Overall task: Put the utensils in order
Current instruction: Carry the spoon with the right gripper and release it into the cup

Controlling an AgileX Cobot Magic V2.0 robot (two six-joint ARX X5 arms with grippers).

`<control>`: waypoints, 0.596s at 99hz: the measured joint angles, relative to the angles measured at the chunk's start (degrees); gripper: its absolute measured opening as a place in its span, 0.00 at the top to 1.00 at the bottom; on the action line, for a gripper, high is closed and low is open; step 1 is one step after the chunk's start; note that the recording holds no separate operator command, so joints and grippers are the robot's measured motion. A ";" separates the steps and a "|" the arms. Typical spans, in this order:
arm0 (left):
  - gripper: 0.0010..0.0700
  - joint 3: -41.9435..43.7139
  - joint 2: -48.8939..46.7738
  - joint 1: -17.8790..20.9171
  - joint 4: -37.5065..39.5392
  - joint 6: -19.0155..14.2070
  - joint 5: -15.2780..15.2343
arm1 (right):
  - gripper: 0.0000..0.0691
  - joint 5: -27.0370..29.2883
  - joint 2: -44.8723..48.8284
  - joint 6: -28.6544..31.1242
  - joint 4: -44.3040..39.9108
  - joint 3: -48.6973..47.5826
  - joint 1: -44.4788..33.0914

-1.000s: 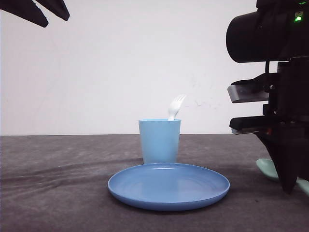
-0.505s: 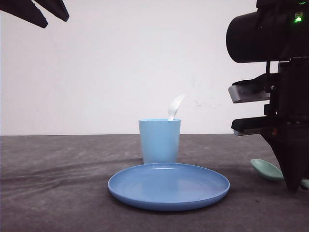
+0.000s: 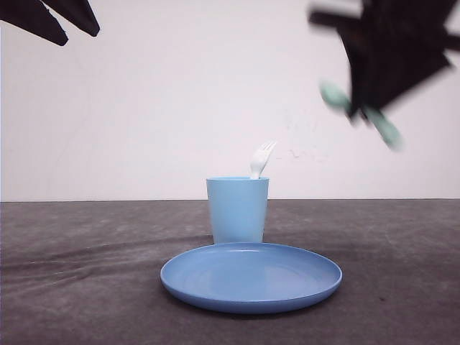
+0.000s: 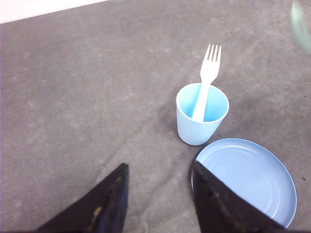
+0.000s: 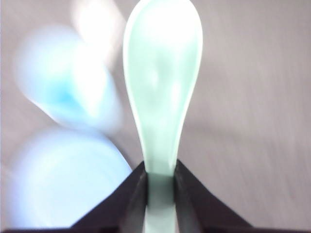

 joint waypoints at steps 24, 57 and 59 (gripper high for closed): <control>0.67 0.00 0.00 0.00 -0.02 -1.09 0.02 | 0.89 0.00 1.42 -4.72 14.80 2.47 4.22; 0.67 0.00 0.00 0.00 -0.02 -1.27 0.02 | 0.89 0.00 12.09 -8.72 27.96 2.47 5.70; 0.67 0.00 0.00 0.00 -0.02 -1.27 0.02 | 0.89 0.00 12.74 -8.83 28.30 2.47 5.70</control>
